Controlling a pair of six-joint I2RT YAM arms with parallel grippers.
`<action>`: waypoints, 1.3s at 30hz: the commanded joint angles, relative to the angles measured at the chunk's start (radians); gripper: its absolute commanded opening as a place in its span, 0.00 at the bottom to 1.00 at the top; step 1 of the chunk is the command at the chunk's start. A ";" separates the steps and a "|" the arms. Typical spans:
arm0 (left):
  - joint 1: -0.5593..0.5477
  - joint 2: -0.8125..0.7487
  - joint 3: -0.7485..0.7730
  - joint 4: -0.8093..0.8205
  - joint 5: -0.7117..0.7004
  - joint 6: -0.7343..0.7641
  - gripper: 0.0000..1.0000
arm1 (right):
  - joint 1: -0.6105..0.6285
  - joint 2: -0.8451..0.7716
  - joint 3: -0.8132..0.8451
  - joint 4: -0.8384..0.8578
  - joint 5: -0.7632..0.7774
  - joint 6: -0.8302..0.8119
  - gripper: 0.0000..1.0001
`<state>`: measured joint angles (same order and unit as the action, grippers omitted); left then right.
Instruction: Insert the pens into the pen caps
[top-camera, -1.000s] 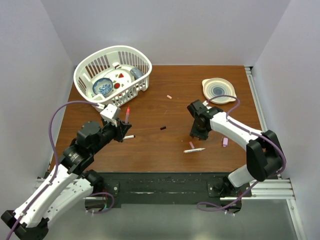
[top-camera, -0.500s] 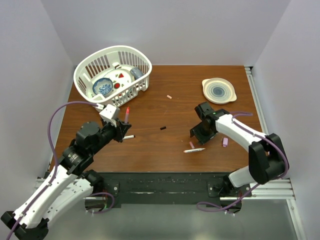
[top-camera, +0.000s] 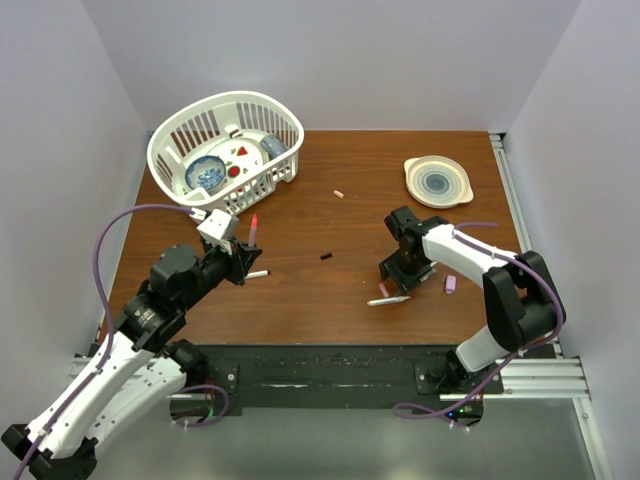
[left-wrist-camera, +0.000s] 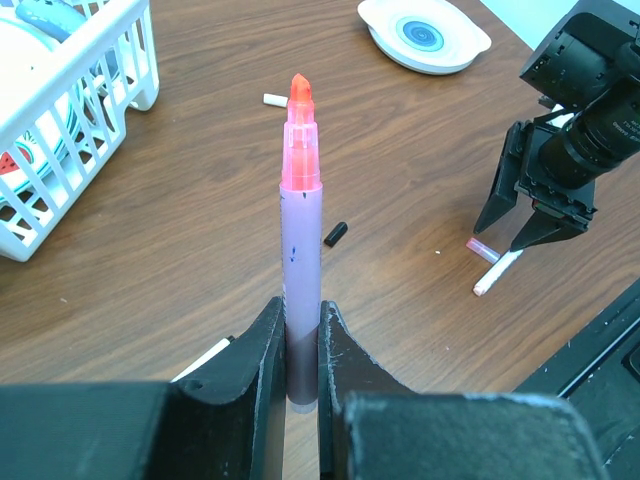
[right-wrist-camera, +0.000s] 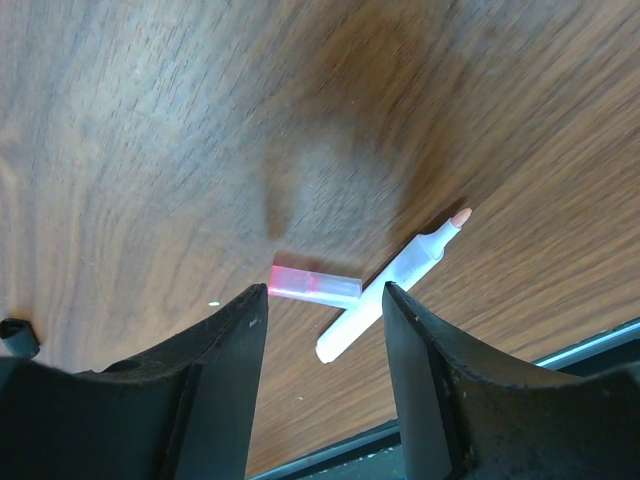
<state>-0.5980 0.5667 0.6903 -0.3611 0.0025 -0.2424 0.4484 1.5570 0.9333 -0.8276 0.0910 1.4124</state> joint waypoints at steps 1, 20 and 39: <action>-0.002 -0.004 -0.002 0.031 -0.009 0.015 0.00 | -0.005 -0.005 0.025 -0.019 0.044 -0.020 0.54; -0.002 -0.002 -0.005 0.033 -0.009 0.015 0.00 | -0.001 0.037 0.018 0.047 0.013 -0.056 0.56; -0.002 -0.008 -0.005 0.033 -0.007 0.015 0.00 | 0.030 0.063 0.018 0.073 -0.007 -0.047 0.56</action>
<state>-0.5980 0.5663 0.6888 -0.3611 0.0025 -0.2424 0.4637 1.6081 0.9333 -0.7731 0.0841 1.3609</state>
